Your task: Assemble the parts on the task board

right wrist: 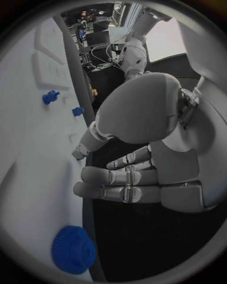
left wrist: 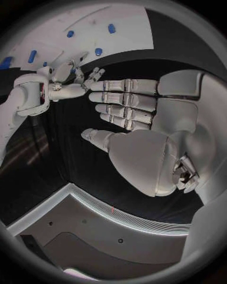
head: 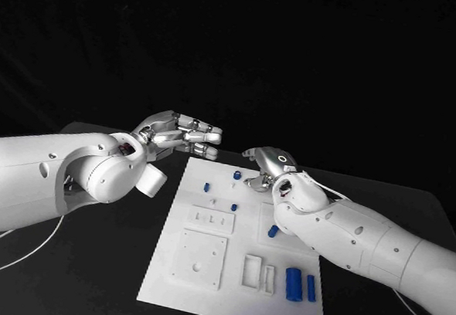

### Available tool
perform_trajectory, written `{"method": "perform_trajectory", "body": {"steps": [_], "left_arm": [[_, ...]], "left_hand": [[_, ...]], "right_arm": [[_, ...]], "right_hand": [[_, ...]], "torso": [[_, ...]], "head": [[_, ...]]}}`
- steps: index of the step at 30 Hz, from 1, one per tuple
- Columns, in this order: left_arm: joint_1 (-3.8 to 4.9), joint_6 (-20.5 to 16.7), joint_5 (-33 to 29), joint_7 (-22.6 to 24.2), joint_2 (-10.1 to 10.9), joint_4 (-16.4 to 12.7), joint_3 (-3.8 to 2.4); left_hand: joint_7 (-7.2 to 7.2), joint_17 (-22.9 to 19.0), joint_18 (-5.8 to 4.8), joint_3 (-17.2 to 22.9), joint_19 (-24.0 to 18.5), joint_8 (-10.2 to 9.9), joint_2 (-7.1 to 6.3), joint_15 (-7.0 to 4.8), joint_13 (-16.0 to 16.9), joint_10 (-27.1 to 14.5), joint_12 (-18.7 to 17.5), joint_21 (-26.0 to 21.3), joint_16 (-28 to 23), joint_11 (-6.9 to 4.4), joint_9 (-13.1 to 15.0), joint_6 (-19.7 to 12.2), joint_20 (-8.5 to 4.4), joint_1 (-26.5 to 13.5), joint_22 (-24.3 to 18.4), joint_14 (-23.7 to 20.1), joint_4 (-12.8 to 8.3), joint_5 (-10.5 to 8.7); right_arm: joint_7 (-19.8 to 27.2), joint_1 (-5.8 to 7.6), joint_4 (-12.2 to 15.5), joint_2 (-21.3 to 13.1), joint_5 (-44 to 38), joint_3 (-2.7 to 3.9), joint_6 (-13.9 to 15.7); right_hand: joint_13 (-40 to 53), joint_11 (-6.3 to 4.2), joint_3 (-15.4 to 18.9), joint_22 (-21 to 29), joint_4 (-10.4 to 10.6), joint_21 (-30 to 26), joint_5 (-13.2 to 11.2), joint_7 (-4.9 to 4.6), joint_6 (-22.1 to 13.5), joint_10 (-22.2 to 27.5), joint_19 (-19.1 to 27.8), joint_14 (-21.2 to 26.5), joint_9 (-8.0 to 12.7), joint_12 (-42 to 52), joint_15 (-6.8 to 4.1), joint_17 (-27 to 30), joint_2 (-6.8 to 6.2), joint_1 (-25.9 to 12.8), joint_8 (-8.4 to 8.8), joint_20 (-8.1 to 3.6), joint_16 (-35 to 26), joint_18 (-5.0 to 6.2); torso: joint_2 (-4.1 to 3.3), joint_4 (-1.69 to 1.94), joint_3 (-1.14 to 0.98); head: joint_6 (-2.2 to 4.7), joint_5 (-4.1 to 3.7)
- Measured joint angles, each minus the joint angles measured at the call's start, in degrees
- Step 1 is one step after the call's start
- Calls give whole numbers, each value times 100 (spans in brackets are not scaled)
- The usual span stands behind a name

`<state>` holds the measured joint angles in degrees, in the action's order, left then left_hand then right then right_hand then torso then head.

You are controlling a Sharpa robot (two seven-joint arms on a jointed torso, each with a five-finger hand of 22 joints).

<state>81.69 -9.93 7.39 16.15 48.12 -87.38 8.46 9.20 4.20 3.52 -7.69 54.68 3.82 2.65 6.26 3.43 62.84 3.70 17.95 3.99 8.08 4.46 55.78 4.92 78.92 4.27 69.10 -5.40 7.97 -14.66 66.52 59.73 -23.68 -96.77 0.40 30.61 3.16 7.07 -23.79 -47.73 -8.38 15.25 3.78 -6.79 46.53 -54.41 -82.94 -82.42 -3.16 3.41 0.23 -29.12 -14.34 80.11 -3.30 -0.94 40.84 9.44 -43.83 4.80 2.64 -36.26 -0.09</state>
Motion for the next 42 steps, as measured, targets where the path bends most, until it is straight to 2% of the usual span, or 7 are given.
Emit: {"method": "perform_trajectory", "body": {"steps": [4, 10, 14, 17, 22, 30, 42], "left_arm": [[0, -4, 10, -3, 78, 0, 4], [0, -6, 22, -4, 112, 53, 6], [0, -3, 30, -2, 117, 131, 17], [0, 0, 36, 4, 117, 175, 28], [0, 4, 44, 10, 112, 210, 59], [0, 24, 51, 11, 92, 226, 98], [0, 47, 56, 12, 102, 224, 107]], "left_hand": [[0, 0, 0, 0, 0, 0, 0, 0, 0, 0, 0, 0, 0, 0, 5, 0, 0, 0, 0, 0, 0, 0], [0, 0, 0, 0, -20, 0, 0, 0, 0, 0, 0, 0, 0, 0, 5, 0, 20, 0, 0, 0, 0, -52], [0, 0, 0, 0, -21, 0, 0, 20, 0, 0, 0, 0, 0, 0, 5, 0, 21, 0, 0, -21, 0, -92], [0, 0, 1, 0, -21, 0, 0, 20, 0, 0, 0, 0, 0, 0, 5, 0, 21, 0, 0, -20, 0, -93], [0, 0, 0, 0, -21, 0, 0, 20, 0, 0, 0, 0, 0, 0, 4, 0, 21, 0, 0, -20, 0, -93], [0, 0, 1, 0, -20, 0, 0, 20, 0, 0, 0, 0, 0, 0, 4, 0, 20, 0, 0, -21, 0, -93], [0, 0, 0, 32, -20, 0, 0, 20, 0, 0, 0, 0, 0, 0, 4, 0, 20, 0, 0, -20, 32, -93]], "right_arm": [[0, 0, 339, -340, 123, 113, 103], [-3, 15, 818, -849, 355, 405, 150], [19, 19, 1019, -1179, 521, 510, 51], [29, 19, 1078, -1362, 629, 546, -184], [32, 18, 1090, -1513, 752, 567, -687], [32, -15, 836, -1401, 852, 576, -1253], [19, -54, 399, -1040, 837, 576, -1449]], "right_hand": [[13, -102, 28, -99, -99, 0, 22, -73, 446, -561, -51, 45, -12, 54, -87, -196, 190, -190, 0, -74, 143, 1], [45, -318, -284, -199, -83, 0, 32, -83, 1155, -1544, -62, 40, -56, 259, -209, -319, 274, -460, -24, -170, 148, -67], [212, -625, -83, -215, 52, 18, 618, 13, 1228, -2431, -103, -65, -69, 596, -384, -482, 214, -729, -24, -362, 283, -327], [2139, -748, 615, -381, 66, 164, 929, 103, 1397, -2042, -101, -12, -104, 2434, -518, -1023, 368, -733, -41, -534, 619, -555], [4256, -781, 975, -980, 24, 641, 1132, 135, 1464, -1346, -101, 58, -302, 4238, -501, -2403, 472, -834, -46, -534, 1306, -555], [4806, -782, 1058, -1378, 15, 791, 996, 98, 1372, -1344, -116, 6, -434, 4291, -450, -3102, 525, -826, -46, -505, 1390, -554], [5106, -756, 1129, -1630, 87, 838, 927, 108, 1325, -1412, -108, -59, -446, 4397, -473, -3390, 547, -804, -46, -497, 1419, -554]], "torso": [[25, -40, -4], [84, -105, -18], [138, -167, -41], [179, -208, -60], [211, -260, -90], [221, -279, -115], [176, -249, -136]], "head": [[10, 14], [43, 13], [79, 18], [100, 18], [109, 28], [112, 31], [118, 10]]}}
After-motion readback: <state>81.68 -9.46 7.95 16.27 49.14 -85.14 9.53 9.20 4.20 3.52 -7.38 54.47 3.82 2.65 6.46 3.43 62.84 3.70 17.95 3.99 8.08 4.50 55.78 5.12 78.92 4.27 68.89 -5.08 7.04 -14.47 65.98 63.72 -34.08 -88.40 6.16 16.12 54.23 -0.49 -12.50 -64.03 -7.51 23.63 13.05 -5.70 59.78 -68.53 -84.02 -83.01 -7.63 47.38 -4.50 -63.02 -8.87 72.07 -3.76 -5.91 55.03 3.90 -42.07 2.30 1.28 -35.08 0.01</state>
